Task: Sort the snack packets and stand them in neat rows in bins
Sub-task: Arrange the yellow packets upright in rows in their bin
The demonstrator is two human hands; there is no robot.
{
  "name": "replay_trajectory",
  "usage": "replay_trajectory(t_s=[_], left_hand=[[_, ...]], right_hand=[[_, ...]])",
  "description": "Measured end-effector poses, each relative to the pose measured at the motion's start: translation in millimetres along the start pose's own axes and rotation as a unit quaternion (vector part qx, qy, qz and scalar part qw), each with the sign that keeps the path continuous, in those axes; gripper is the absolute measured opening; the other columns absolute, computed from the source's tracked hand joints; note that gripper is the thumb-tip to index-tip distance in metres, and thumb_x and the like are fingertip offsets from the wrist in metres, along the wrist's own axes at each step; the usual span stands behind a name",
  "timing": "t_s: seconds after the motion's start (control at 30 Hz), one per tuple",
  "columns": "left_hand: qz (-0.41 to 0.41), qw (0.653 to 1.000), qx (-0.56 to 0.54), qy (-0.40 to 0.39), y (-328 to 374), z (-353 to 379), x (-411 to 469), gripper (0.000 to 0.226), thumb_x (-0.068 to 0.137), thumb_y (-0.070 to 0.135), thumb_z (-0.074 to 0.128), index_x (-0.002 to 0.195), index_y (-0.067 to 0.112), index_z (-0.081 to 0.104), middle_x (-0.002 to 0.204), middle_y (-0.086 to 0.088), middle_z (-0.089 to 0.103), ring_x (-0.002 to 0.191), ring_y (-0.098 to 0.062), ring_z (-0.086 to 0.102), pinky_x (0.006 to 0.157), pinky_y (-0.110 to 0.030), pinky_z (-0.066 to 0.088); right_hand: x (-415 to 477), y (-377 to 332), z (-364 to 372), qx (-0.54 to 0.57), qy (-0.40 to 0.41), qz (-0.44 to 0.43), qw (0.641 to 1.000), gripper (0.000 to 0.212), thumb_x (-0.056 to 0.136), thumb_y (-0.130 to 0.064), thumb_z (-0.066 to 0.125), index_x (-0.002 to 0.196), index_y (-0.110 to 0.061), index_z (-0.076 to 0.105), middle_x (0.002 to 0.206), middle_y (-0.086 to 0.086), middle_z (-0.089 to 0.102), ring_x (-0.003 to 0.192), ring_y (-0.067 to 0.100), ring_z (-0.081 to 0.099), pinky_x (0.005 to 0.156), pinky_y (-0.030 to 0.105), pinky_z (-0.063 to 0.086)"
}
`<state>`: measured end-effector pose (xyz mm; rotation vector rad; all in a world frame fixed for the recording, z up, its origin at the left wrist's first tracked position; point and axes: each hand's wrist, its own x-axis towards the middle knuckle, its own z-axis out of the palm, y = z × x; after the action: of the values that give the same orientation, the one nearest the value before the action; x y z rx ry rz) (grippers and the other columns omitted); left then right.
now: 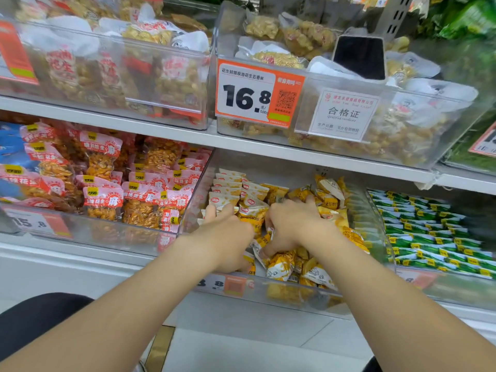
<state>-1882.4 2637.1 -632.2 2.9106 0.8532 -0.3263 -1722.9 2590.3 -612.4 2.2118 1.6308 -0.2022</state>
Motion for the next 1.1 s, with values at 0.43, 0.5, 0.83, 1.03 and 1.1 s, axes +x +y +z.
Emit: replay_trajectory(t_s=[0.43, 0.5, 0.83, 1.03, 1.1], left_hand=[[-0.033, 0.998, 0.009, 0.053, 8.6, -7.8, 11.2, 0.024, 0.085, 0.038, 0.078, 0.092, 0.020, 0.064, 0.092, -0.003, 0.059, 0.108, -0.028, 0.029, 0.087, -0.051, 0.025], [-0.050, 0.993, -0.014, 0.109, 6.3, -7.3, 14.2, 0.022, 0.086, 0.031, 0.074, 0.104, 0.024, 0.064, 0.093, 0.000, 0.060, 0.113, -0.029, 0.034, 0.085, -0.047, 0.024], [-0.078, 0.983, -0.093, 0.137, 4.0, -17.6, 29.4, 0.028, 0.083, 0.036, 0.084, 0.106, 0.032, 0.068, 0.098, 0.006, 0.064, 0.114, -0.027, 0.049, 0.089, -0.043, 0.028], [-0.094, 0.900, -0.380, 0.193, -4.7, -33.6, 6.6, 0.039, 0.087, 0.033, 0.084, 0.121, 0.037, 0.067, 0.109, 0.004, 0.067, 0.102, -0.018, 0.066, 0.073, -0.031, 0.051], [-0.111, 0.854, -0.469, 0.197, -4.8, -31.3, 0.7, 0.035, 0.086, 0.028, 0.085, 0.115, 0.041, 0.069, 0.103, -0.003, 0.072, 0.090, -0.025, 0.073, 0.074, -0.043, 0.062]], right_hand=[[-21.2, 34.5, -2.4, 0.265, 0.269, 0.087, 0.922, 0.042, 0.081, -0.061, 0.078, 0.087, -0.024, 0.060, 0.076, -0.007, 0.051, 0.087, 0.019, 0.047, 0.069, 0.032, 0.041], [-21.9, 37.7, -3.1, 0.272, 0.295, 0.102, 0.910, 0.044, 0.084, -0.062, 0.076, 0.096, -0.022, 0.061, 0.083, -0.001, 0.055, 0.090, 0.025, 0.053, 0.070, 0.034, 0.041], [-29.0, 44.2, 2.4, 0.245, 0.294, 0.078, 0.921, 0.034, 0.100, -0.039, 0.065, 0.130, -0.024, 0.068, 0.113, 0.012, 0.074, 0.114, 0.038, 0.065, 0.092, 0.046, 0.055], [-32.0, 40.1, -2.2, 0.033, 0.275, 0.212, 0.937, 0.036, 0.099, -0.043, 0.061, 0.127, -0.021, 0.066, 0.128, 0.016, 0.065, 0.124, 0.043, 0.052, 0.108, 0.054, 0.035], [-30.8, 37.5, -7.3, 0.004, 0.301, 0.197, 0.933, 0.034, 0.094, -0.035, 0.069, 0.125, -0.020, 0.066, 0.123, 0.015, 0.068, 0.121, 0.042, 0.056, 0.107, 0.053, 0.038]])
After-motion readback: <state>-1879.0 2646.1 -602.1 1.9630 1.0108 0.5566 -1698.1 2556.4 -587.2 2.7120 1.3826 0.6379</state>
